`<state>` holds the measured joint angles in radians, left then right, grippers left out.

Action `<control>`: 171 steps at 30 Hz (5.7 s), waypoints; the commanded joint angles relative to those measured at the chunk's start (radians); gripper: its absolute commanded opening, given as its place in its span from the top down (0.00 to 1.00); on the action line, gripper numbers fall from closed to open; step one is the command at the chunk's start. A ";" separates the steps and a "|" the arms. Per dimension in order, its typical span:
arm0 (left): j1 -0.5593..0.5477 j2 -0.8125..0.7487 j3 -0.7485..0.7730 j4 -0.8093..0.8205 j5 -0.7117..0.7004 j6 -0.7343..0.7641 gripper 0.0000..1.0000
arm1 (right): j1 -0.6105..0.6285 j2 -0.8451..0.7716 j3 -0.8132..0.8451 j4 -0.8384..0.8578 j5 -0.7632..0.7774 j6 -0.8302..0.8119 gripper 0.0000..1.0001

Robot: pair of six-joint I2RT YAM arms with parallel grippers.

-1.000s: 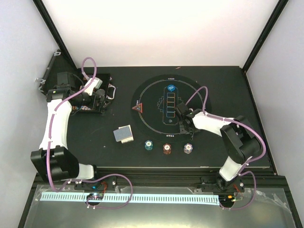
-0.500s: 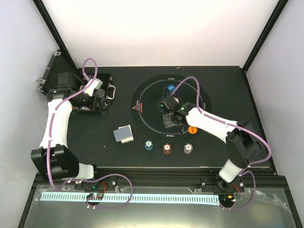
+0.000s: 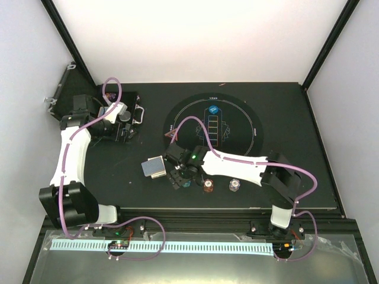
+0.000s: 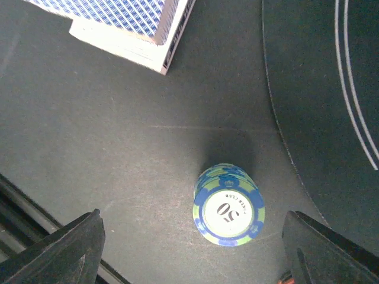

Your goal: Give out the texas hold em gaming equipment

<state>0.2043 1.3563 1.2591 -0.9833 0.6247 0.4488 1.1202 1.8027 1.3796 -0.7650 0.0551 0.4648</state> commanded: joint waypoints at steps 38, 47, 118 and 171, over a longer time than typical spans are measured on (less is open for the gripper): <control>0.048 -0.046 0.017 0.011 0.000 -0.014 0.01 | 0.001 0.107 -0.027 -0.028 0.064 -0.024 0.53; 0.052 -0.045 0.020 0.009 0.010 -0.012 0.01 | 0.005 0.104 -0.007 -0.045 0.080 -0.028 0.48; 0.092 -0.007 0.099 -0.034 0.030 0.016 0.01 | -0.296 0.687 0.833 -0.213 0.098 -0.184 0.98; 0.098 -0.008 0.083 -0.032 0.028 0.029 0.01 | -0.317 0.750 0.868 -0.167 0.047 -0.202 0.49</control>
<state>0.2935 1.3376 1.3205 -1.0019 0.6331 0.4618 0.8051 2.5278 2.2330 -0.9340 0.1040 0.2661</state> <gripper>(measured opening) 0.988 0.560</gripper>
